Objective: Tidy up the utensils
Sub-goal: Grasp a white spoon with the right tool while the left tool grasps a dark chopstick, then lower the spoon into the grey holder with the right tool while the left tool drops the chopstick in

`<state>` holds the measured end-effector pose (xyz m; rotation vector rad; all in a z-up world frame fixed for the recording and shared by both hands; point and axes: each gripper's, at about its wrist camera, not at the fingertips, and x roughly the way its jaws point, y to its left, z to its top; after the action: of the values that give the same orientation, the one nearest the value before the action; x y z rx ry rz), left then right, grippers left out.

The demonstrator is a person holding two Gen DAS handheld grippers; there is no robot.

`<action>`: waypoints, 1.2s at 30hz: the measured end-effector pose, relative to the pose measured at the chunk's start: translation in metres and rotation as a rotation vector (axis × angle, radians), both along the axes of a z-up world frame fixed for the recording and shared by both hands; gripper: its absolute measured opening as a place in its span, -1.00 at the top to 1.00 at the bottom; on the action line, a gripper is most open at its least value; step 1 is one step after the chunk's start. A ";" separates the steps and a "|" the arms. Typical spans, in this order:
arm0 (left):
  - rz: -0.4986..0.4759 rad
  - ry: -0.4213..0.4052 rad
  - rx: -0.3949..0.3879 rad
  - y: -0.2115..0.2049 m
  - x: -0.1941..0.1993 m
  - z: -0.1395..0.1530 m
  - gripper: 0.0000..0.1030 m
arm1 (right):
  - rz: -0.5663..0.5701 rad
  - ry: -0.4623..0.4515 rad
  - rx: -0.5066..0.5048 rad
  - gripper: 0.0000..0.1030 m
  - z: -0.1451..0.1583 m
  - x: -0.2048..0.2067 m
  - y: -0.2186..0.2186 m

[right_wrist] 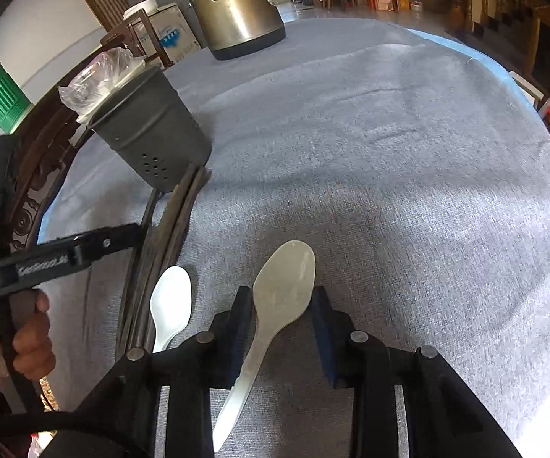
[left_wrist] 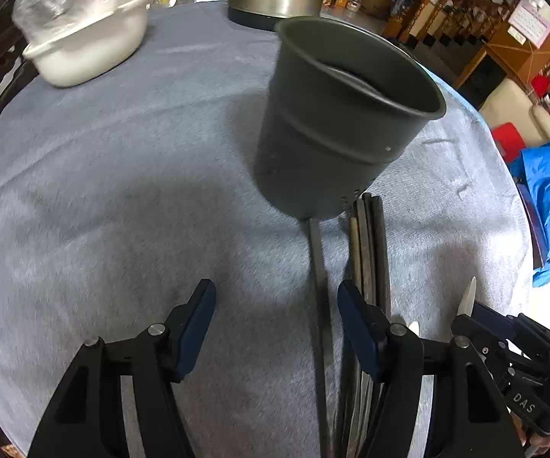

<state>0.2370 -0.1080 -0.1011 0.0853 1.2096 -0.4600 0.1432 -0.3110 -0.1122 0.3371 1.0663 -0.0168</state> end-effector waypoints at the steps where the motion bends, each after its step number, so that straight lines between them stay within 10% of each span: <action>1: -0.004 -0.003 0.003 -0.002 0.001 0.000 -0.22 | 0.003 -0.001 0.002 0.35 0.000 0.002 -0.001; 9: -0.029 -0.021 0.026 -0.007 0.016 0.003 0.81 | 0.000 -0.044 0.008 0.35 0.004 0.012 -0.007; 17: 0.012 -0.062 -0.073 0.040 0.021 0.038 0.89 | -0.058 -0.262 -0.005 0.35 0.051 0.035 -0.008; 27: 0.037 -0.333 -0.219 0.084 0.013 0.167 0.89 | -0.107 -0.627 -0.089 0.35 0.134 0.074 0.020; 36: 0.009 -0.490 -0.372 0.074 0.012 0.259 0.89 | -0.085 -0.705 -0.155 0.35 0.148 0.126 0.045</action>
<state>0.2488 -0.0338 0.1576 -0.1211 0.6315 -0.6081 0.2688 -0.2656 0.0357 0.2197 0.3493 -0.0518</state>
